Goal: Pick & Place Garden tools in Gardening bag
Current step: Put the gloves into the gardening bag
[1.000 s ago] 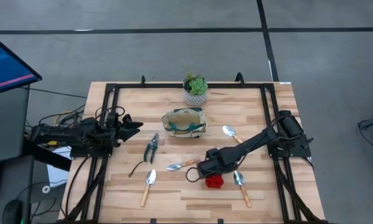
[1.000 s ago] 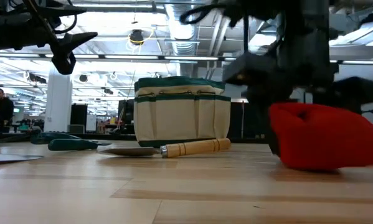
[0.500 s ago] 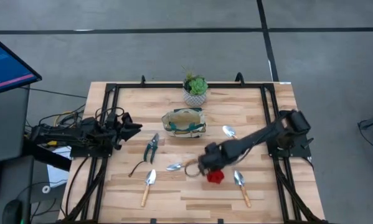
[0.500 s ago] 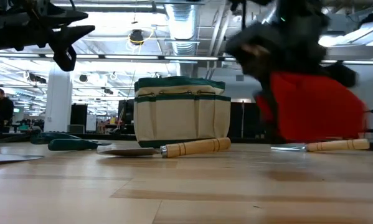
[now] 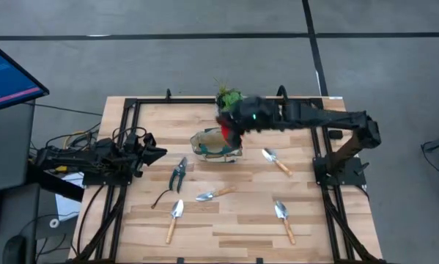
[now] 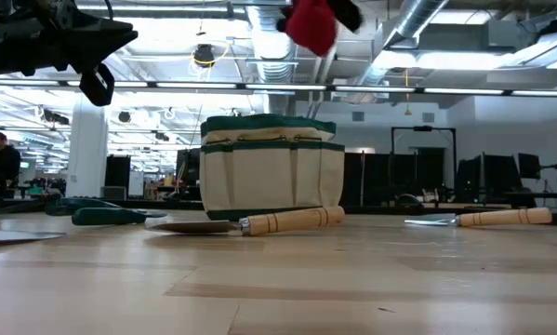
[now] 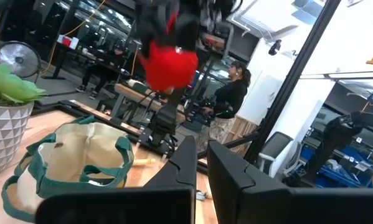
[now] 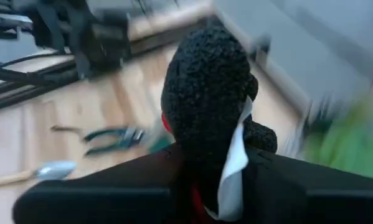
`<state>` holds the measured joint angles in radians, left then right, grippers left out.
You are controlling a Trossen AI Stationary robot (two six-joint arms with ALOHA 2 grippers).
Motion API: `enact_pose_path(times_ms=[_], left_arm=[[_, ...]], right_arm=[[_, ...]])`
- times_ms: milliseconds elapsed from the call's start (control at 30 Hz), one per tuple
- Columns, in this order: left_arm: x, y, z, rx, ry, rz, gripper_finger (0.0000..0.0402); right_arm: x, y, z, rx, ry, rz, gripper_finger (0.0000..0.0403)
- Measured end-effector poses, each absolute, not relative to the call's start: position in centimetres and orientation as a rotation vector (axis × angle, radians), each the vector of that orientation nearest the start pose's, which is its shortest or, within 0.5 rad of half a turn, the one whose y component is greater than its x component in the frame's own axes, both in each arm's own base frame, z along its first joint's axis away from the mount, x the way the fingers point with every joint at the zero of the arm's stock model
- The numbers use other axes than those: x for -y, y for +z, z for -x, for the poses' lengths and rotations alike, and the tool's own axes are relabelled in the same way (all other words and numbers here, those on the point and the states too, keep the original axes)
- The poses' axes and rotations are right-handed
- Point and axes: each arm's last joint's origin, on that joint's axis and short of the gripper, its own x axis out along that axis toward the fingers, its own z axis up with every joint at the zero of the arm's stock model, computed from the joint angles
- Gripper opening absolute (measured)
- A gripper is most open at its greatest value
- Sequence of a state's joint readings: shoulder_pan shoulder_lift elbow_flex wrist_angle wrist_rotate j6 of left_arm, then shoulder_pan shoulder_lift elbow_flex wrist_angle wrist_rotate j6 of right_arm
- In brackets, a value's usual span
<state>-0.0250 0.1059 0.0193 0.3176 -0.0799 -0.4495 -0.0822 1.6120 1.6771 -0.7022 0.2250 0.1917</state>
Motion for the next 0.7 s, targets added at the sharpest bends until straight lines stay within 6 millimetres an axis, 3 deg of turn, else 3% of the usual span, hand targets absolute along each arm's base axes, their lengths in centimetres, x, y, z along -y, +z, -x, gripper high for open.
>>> enact_pose_path(times_ms=[133, 267, 433, 700], left_arm=[[0.0, 19.2, -10.1, 0.243, 0.001, 0.460, 0.0006], [0.0, 19.3, -10.1, 0.245, 0.001, 0.460, 0.0006], [0.0, 19.3, -10.1, 0.245, 0.001, 0.460, 0.0006], [0.0, 19.3, -10.1, 0.246, 0.001, 0.460, 0.0008]], right_arm=[[5.8, 38.4, -36.4, -0.630, -0.254, 0.054, 0.0048], [7.0, 36.1, -38.2, -0.700, -0.154, 0.156, 0.0048], [7.4, 32.5, -40.4, -0.798, -0.055, 0.257, 0.0048], [7.4, 29.0, -42.3, -0.861, 0.047, 0.283, 0.0048]])
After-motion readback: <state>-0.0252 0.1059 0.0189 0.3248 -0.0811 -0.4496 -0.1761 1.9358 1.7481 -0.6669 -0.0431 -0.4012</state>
